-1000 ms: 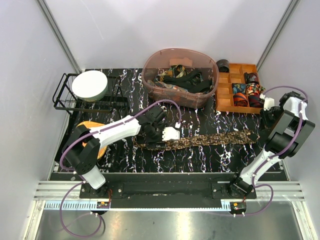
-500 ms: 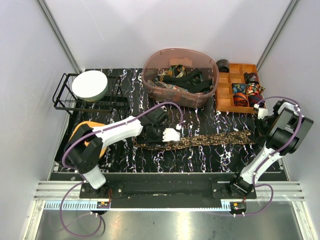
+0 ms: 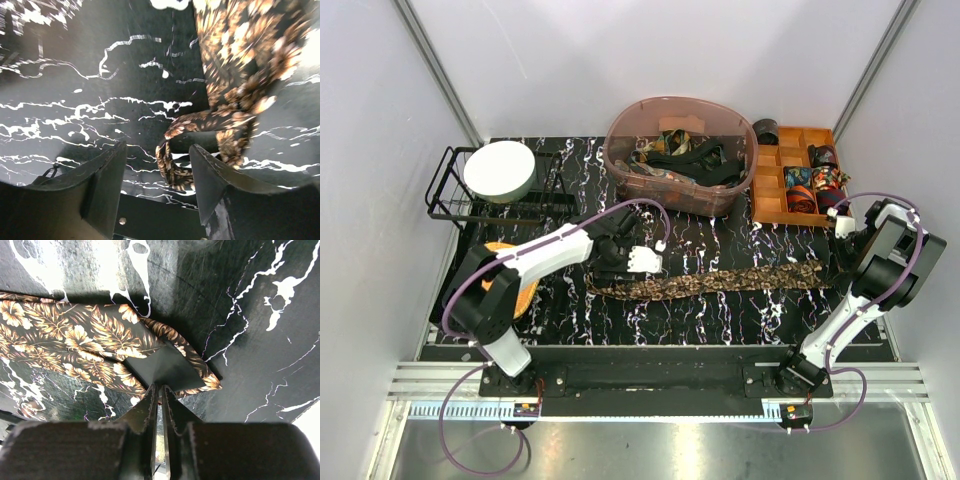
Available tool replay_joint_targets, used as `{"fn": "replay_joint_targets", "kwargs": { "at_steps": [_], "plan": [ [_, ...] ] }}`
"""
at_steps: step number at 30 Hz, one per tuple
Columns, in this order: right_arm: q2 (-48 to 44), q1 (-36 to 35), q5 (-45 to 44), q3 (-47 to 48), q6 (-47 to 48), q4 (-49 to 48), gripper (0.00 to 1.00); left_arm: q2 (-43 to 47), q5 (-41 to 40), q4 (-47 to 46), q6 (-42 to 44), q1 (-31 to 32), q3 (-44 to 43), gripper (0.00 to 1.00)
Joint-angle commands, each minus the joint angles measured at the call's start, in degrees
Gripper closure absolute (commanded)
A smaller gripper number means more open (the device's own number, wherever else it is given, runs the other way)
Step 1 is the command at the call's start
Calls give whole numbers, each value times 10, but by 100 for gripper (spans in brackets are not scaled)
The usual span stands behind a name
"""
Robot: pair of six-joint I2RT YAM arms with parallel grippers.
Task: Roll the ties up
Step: Flatten out the tie at the center of the board.
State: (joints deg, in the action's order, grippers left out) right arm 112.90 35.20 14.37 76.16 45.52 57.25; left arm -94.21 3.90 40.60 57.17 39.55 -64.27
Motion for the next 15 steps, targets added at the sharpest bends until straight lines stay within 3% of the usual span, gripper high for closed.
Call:
{"fn": "replay_joint_targets", "kwargs": {
  "at_steps": [1,3,5,11,15],
  "plan": [
    [27,3,-52,-2,15,-58,88,-21,-28,-3,59,-7,-5,43],
    [28,3,-55,1,15,-59,88,-34,-31,-2,71,-10,-5,47],
    [29,3,-58,4,17,-60,88,-45,-35,-2,72,-12,-9,65],
    [28,4,-66,7,23,-63,89,-14,-24,-4,51,-35,-18,95],
    [28,4,-66,7,25,-64,89,30,-11,-8,27,-58,-10,100]
  ]
}}
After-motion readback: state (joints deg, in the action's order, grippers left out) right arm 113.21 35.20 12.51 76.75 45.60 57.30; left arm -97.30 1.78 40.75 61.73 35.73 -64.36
